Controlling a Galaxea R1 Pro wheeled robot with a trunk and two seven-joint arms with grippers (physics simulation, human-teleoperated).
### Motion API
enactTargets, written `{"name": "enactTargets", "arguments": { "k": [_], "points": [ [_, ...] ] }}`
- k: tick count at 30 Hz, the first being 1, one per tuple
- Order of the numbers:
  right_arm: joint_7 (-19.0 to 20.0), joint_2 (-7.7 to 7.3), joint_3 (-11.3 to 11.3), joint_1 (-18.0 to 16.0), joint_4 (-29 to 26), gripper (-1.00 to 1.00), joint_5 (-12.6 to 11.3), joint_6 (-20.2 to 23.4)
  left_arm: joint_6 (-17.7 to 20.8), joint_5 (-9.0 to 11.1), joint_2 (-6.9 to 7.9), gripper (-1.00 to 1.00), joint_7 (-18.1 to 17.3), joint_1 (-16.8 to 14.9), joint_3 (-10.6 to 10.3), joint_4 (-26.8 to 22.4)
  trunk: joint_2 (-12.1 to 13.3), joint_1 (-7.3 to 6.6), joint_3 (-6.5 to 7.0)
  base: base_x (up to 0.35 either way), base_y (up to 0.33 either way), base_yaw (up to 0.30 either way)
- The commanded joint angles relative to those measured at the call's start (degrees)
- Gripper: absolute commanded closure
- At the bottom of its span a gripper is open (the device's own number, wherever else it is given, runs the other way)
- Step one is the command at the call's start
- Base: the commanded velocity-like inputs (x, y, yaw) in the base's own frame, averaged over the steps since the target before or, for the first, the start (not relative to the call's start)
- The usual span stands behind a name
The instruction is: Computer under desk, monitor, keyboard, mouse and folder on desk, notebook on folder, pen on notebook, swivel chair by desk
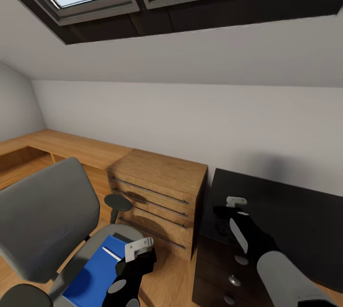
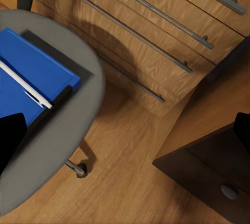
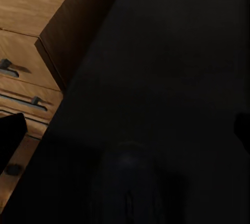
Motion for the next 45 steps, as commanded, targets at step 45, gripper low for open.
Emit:
{"name": "enactTargets", "arguments": {
  "k": [45],
  "points": [
    [-0.57, 0.19, 0.05, 2.20, -20.89, -1.00, -1.62, 15.72, 0.20, 0.44, 0.09, -1.00, 0.55, -0.05, 0.43, 0.01, 18.02, -9.89, 8.63, -0.207, 0.054, -0.059]
  ]
}}
